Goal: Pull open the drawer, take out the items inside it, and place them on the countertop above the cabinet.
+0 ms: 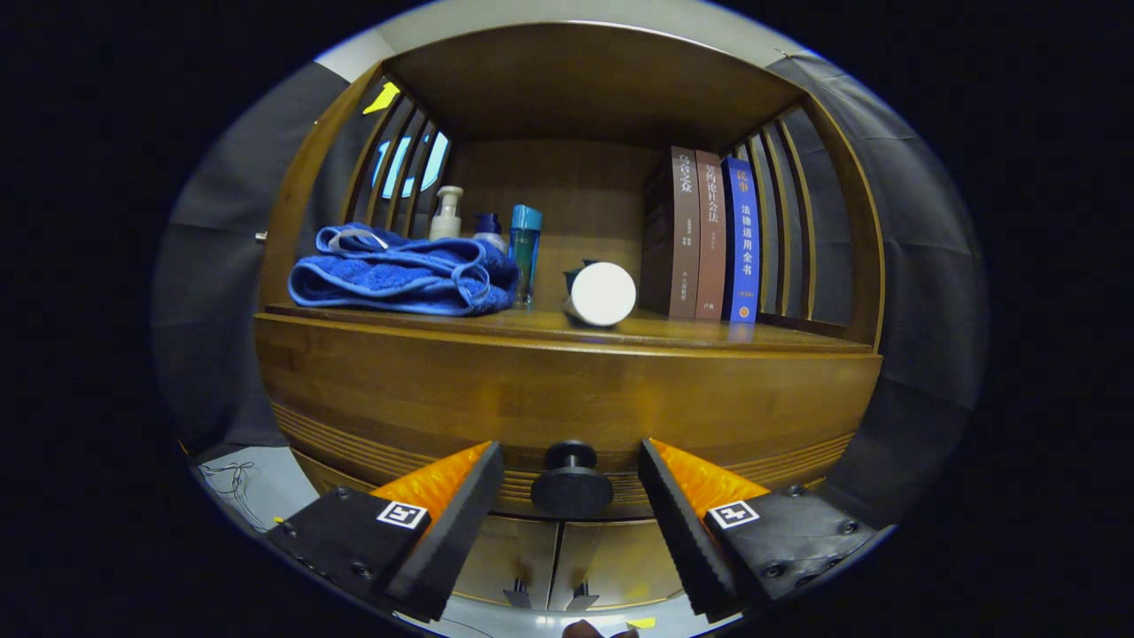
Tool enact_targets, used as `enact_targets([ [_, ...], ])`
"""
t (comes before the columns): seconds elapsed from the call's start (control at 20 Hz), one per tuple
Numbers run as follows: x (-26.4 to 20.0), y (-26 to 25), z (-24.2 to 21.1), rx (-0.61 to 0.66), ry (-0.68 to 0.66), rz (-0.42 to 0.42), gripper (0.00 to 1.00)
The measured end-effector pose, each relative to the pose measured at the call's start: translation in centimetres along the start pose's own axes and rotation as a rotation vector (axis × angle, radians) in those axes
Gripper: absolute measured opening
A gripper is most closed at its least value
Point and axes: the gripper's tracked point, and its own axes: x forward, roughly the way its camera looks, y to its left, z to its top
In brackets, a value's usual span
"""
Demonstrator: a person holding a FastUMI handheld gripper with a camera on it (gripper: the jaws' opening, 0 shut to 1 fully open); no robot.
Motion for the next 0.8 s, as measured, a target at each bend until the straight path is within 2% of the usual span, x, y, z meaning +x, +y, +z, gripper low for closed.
enact_targets([
  [0.2, -2.2, 0.8, 1.9, -0.035, -0.025, 0.035, 0.99],
  [0.4, -4.4, 1.7, 4.0, -0.011, -0.050, 0.055, 0.99],
  [0.8, -8.8, 1.2, 11.6, 0.032, -0.120, 0.040, 0.99],
])
